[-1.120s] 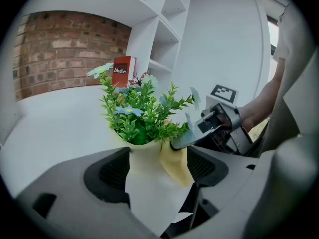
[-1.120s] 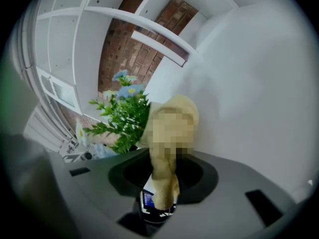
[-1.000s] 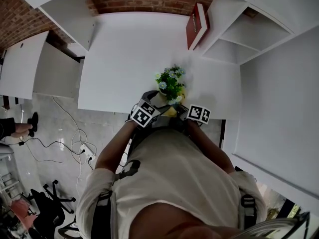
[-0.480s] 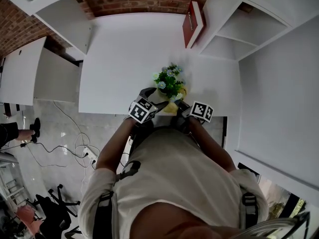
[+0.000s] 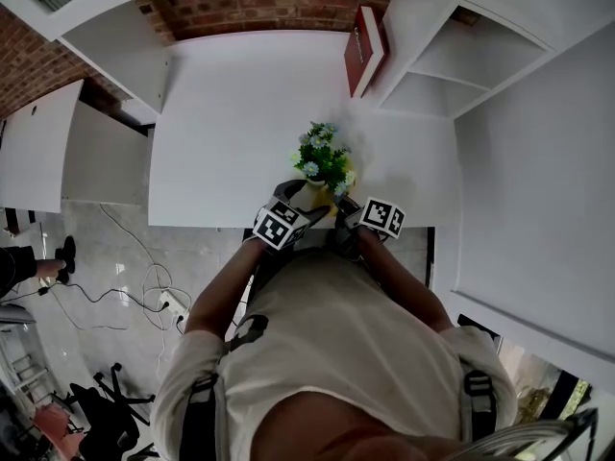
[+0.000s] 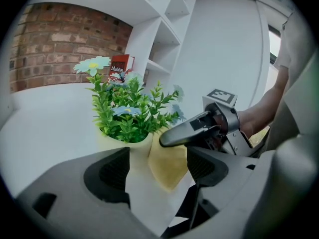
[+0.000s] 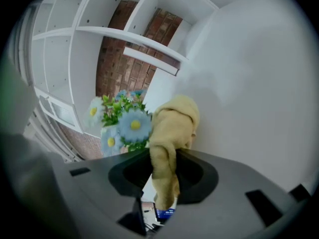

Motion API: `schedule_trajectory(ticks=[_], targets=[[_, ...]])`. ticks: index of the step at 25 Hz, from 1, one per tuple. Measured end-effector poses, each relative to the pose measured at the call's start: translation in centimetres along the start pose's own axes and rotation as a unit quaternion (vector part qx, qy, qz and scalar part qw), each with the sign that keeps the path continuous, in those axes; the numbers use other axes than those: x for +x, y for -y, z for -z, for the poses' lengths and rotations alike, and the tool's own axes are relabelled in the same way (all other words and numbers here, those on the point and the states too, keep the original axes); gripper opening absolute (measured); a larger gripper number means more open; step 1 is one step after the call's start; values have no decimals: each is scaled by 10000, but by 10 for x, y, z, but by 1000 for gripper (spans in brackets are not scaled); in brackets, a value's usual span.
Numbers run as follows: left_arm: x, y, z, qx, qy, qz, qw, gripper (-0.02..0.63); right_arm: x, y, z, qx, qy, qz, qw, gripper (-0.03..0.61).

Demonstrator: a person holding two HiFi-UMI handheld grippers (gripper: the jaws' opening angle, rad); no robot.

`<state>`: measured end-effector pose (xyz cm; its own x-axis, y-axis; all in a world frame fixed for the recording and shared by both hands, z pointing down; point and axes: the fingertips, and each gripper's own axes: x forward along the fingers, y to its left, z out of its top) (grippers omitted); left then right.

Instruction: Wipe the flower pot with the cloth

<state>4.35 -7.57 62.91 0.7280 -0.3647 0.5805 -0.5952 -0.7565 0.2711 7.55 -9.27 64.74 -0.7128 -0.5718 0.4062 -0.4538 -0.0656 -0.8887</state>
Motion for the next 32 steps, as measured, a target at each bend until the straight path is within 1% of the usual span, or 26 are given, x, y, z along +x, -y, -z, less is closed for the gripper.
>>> schedule_trajectory(ticks=[2,4,6,8,11,14,17,19,22,27,32], targets=[[6,5,3,45,-24,98,9999,345,2,10,12,67,-111,144,9998,115],[8,12,8,203,-189,194,9994,345,2,17,21,141,-198,253,9994,114],[4,14,10,329,-278,214,9988,345,2,19,22,129,-231,271,9993,114],[-5,5,11,427,-310,130,9985,345,0,15,17,95,-222,212,9995,114],[-19,-28,8,622,-435,-139,9970,345,-2,5,9,98,-212,74,9997,114],[-20,-61,1,961,-635,-317,9928,345,-5,-9,-1,88,-134,-106,9998,114],[-14,-70,-7,1461,-883,-212,9851,345,-7,-24,-9,61,-20,-295,9995,114],[-8,-67,-9,1640,-989,-89,9815,345,-6,-26,-11,32,-10,-315,9995,114],[0,-61,-8,1636,-959,-139,9818,345,-3,-23,-14,-13,16,-279,9996,114],[-1,-53,-7,1261,-691,-465,9885,345,-2,-14,-17,-224,61,-196,9995,115],[-8,-45,0,999,-574,-692,9909,345,2,3,0,-294,-139,125,9994,114]])
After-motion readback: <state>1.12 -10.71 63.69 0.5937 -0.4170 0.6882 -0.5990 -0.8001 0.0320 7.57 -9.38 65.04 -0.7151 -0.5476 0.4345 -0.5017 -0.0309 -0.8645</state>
